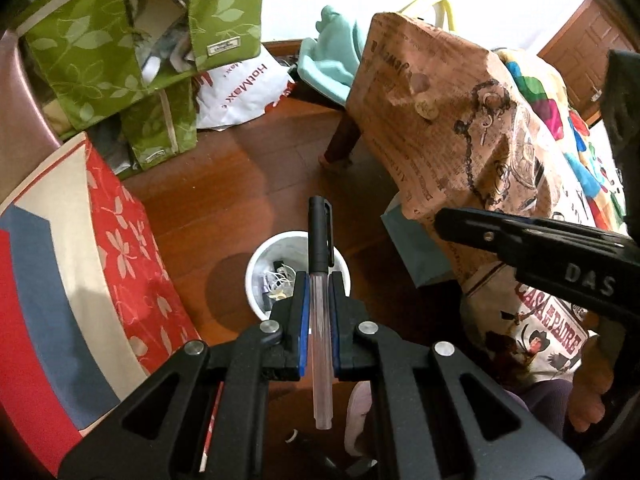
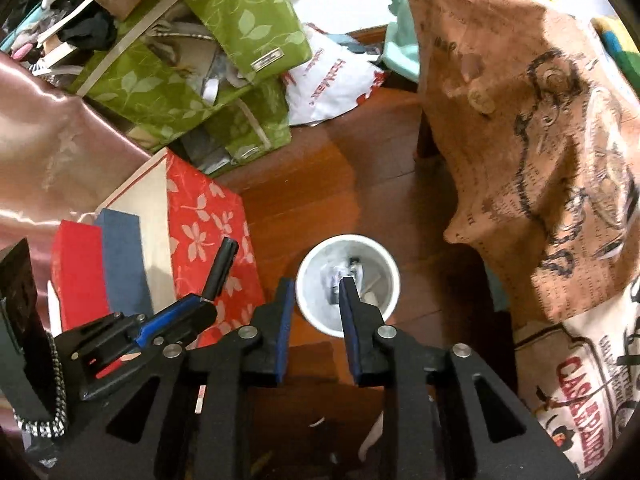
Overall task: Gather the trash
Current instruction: 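Open both grippers to drop the pen and marker into the bin, then move both open grippers back over the bed toward the toothpaste tube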
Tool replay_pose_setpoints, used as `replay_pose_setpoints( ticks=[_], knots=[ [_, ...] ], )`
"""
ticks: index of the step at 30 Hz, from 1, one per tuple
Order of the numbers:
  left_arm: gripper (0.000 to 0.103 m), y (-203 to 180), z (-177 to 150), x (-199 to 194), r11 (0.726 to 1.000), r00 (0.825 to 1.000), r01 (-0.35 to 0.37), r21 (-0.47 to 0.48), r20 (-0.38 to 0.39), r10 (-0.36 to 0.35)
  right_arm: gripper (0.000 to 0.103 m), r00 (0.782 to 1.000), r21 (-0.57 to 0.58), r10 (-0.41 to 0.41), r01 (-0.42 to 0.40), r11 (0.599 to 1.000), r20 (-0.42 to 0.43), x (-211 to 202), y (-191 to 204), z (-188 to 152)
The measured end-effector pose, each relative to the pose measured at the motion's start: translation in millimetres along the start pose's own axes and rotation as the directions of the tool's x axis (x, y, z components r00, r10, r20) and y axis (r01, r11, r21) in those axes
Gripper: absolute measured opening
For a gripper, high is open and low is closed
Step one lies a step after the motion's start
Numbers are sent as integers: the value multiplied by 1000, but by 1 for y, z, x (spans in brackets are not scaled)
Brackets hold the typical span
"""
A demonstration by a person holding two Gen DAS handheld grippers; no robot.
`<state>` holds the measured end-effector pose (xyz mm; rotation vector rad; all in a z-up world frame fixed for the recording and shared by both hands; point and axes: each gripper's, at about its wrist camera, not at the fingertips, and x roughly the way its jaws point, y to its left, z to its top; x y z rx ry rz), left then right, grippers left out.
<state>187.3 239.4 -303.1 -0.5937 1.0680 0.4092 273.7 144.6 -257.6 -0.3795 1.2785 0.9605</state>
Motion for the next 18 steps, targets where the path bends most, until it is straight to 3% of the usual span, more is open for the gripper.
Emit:
replay_pose_setpoints(
  ticks=[5, 7, 8, 18],
  knots=[
    [11, -8, 7, 9, 1000, 1000, -7, 10, -20, 8, 21, 999, -16, -30, 31, 999, 37, -17, -6, -7],
    [26, -9, 10, 13, 1000, 999, -21, 6, -41, 21, 21, 998, -26, -46, 47, 999, 44, -22, -7, -10],
    [29, -9, 11, 13, 1000, 999, -25, 4, -42, 25, 21, 998, -32, -51, 52, 998, 48, -25, -7, -11],
    [30, -28, 4, -42, 998, 998, -33, 44, 57, 30, 22, 988, -39, -42, 49, 998, 150, -74, -14, -33]
  ],
)
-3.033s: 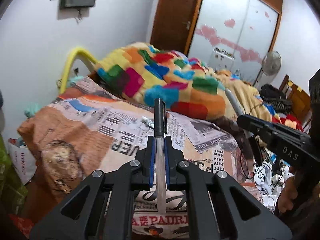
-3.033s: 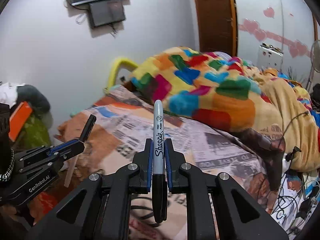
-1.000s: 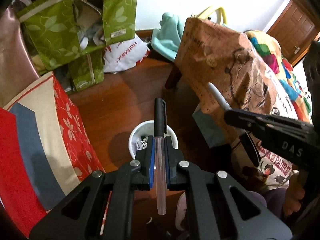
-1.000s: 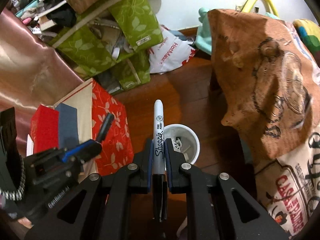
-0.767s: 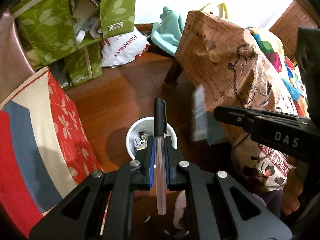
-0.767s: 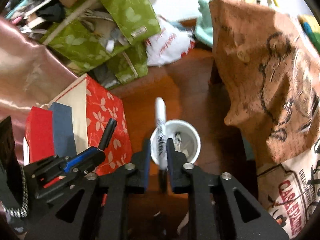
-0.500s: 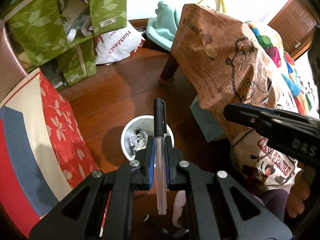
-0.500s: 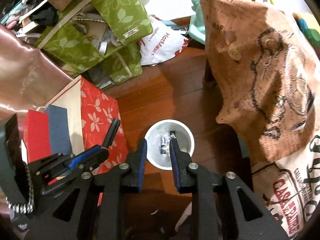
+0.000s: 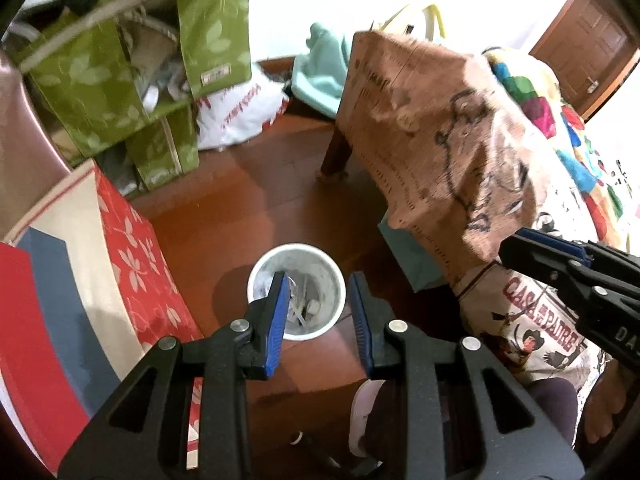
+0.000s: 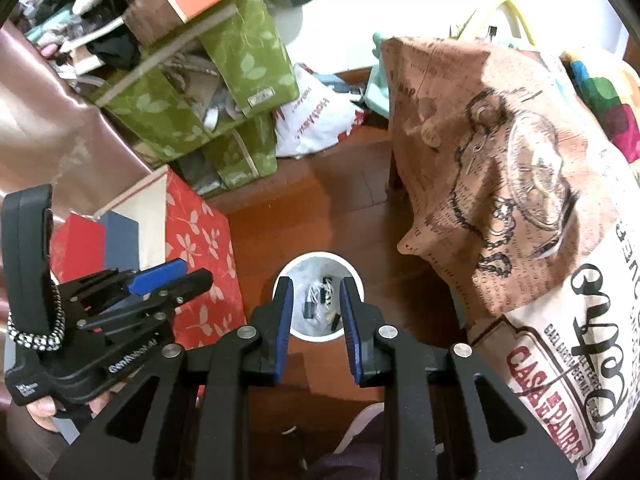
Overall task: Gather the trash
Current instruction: 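Move both open grippers back over the bed toward the toothpaste tube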
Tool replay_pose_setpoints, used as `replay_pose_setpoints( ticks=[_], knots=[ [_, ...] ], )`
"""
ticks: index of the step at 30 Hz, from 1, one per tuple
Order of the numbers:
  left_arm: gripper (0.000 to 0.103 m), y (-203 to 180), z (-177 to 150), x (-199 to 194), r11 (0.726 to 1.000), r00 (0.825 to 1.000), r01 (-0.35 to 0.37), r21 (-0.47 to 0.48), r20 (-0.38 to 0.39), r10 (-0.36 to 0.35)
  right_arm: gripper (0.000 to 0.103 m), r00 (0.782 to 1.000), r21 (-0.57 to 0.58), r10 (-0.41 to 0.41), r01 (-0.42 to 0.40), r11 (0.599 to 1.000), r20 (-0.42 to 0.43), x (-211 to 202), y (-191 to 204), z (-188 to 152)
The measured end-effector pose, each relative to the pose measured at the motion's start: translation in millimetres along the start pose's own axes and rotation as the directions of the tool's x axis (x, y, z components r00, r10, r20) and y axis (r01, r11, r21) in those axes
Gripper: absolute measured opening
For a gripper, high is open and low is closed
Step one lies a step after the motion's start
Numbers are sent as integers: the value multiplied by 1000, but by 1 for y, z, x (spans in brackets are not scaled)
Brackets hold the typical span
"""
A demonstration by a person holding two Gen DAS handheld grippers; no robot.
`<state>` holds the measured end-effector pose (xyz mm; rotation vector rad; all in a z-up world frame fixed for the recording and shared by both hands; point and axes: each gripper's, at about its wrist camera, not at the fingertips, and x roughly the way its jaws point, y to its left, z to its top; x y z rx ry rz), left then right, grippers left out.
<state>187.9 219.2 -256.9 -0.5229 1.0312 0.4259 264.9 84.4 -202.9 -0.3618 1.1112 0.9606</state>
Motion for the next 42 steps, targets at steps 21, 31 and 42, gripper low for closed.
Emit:
replay_pose_setpoints(
  ticks=[21, 31, 42],
  knots=[
    [49, -114, -10, -169, 986, 921, 32, 163, 378, -92, 54, 910, 33, -117, 113, 993, 398, -179, -26, -46],
    [58, -197, -5, -193, 964, 886, 85, 252, 423, -189, 54, 834, 162, -251, 196, 967, 491, -242, -90, -77],
    [58, -292, 11, -170, 928, 885, 130, 349, 381, -267, 54, 787, 316, -420, 298, 900, 452, -279, -181, -107]
  ],
)
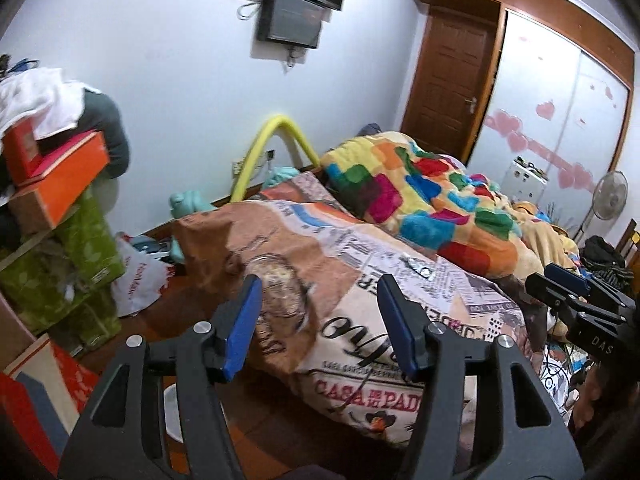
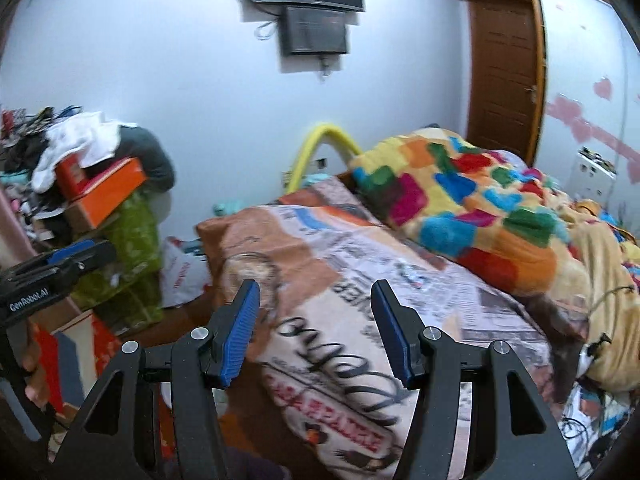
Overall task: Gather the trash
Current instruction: 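Move both open grippers back over the bed toward the toothpaste tube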
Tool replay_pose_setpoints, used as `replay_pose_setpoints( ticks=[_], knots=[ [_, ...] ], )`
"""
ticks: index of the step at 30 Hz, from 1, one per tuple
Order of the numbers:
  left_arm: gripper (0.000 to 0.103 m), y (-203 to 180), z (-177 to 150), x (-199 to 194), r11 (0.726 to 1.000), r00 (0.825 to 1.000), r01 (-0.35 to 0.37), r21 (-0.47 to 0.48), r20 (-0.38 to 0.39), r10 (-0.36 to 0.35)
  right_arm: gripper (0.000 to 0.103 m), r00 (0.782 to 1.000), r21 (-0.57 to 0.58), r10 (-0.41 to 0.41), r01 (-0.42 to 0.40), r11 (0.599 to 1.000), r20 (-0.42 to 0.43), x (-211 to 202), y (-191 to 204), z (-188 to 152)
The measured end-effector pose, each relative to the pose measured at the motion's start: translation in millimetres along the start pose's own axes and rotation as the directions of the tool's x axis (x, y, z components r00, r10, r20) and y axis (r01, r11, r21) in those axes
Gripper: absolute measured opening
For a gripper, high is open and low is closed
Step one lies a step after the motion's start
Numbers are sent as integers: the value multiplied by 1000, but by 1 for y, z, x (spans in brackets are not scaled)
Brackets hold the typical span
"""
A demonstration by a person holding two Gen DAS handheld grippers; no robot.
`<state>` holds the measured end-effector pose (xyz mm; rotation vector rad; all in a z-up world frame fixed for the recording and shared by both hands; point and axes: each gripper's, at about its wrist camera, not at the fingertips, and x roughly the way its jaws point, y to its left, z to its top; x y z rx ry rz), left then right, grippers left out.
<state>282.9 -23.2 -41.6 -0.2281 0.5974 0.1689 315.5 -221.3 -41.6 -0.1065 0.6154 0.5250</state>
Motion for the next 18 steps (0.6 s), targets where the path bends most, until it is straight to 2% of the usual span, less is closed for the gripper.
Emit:
replay_pose_setpoints(
  ticks=[5, 9, 15, 18],
  knots=[
    [58, -28, 2, 29, 999, 1000, 26, 30, -18, -26, 54, 998, 39, -59, 60, 997, -33, 13, -43, -9],
    [58, -45, -4, 64, 998, 998, 39, 41, -52, -37, 54, 987, 75, -112, 120, 990, -112, 39, -77, -28],
    [58, -64, -18, 123, 996, 989, 54, 69, -142, -44, 54, 957, 83, -138, 164, 983, -256, 87, -111, -65],
    [58, -70, -28, 145, 995, 983, 61, 77, -179, -46, 54, 946, 103, -109, 146, 984, -306, 107, -121, -79]
  ],
)
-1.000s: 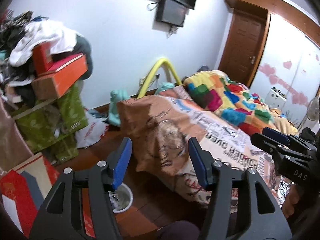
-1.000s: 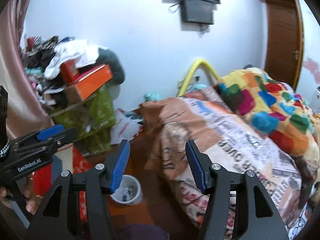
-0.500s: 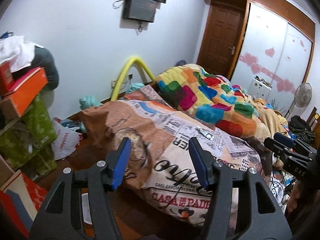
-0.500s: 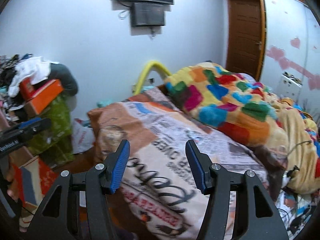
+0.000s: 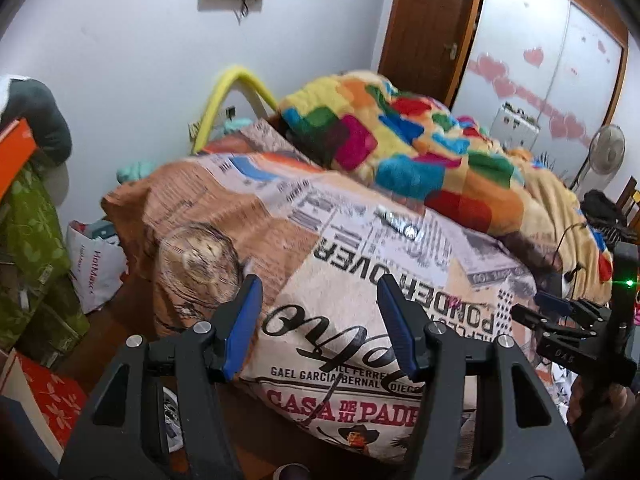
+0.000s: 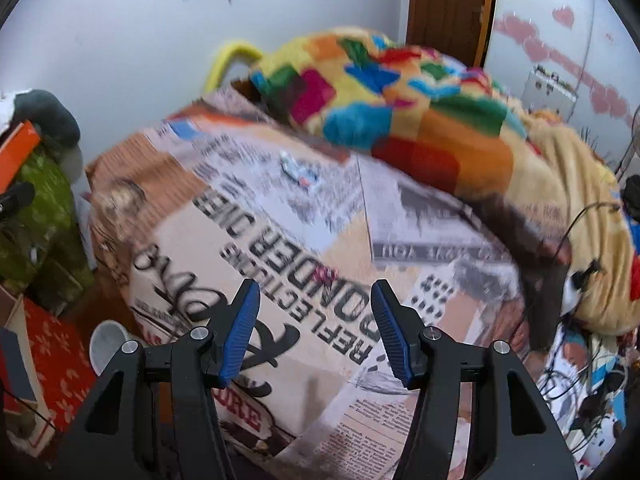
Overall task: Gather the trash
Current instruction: 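Move both open grippers back over the bed toward the toothpaste tube, then grasp the toothpaste tube with the left gripper while the right gripper grasps the pink bear keychain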
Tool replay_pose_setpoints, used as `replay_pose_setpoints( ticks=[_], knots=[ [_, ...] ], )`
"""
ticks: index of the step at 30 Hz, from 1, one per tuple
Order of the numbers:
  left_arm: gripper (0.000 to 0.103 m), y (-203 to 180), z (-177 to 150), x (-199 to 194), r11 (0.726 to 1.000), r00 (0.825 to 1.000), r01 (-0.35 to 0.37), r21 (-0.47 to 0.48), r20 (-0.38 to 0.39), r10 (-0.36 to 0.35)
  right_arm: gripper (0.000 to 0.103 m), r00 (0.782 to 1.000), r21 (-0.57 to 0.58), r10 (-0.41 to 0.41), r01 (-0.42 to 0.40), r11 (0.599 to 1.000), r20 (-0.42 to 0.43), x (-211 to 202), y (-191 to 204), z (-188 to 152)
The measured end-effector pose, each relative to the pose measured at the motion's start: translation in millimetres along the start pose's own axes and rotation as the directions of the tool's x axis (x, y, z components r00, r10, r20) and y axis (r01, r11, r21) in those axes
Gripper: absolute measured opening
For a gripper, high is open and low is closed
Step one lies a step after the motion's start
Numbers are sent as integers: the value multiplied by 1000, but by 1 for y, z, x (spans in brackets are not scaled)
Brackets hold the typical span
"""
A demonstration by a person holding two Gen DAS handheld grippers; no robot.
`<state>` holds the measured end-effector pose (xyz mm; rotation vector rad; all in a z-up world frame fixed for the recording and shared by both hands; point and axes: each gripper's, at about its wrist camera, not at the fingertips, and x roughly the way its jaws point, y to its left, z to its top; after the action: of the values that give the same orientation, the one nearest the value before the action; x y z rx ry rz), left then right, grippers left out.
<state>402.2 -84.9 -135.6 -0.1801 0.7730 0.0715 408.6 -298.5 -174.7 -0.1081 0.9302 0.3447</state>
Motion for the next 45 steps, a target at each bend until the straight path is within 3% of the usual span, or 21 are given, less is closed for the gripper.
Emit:
replay_pose_setpoints(
  ticks=[10, 16, 22, 26, 36, 41, 45],
  knots=[
    [58, -9, -17, 70, 999, 993, 12, 42, -115, -7, 53, 998, 23, -15, 16, 1000, -60, 76, -4, 3],
    [58, 1, -17, 89, 1000, 992, -20, 19, -123, 22, 38, 996, 12, -37, 38, 999, -81, 99, -8, 1],
    [58, 2, -11, 102, 1000, 992, -1, -6, -123, 0, 30, 995, 0, -58, 58, 998, -83, 109, -8, -6],
    [58, -11, -7, 114, 1000, 991, 26, 7, -130, -25, 18, 996, -23, -70, 69, 997, -53, 108, -3, -9],
    [58, -64, 27, 164, 989, 978, 139, 42, -163, -130, 18, 999, 98, -37, 35, 995, 16, 93, -25, 8],
    [58, -89, 45, 217, 985, 953, 174, 5, -252, -167, 18, 994, 135, -54, 40, 990, 99, 69, -42, 21],
    [58, -103, 57, 262, 986, 944, 162, -45, -285, -169, 18, 987, 165, -56, 31, 986, 147, 59, -53, 29]
  ],
)
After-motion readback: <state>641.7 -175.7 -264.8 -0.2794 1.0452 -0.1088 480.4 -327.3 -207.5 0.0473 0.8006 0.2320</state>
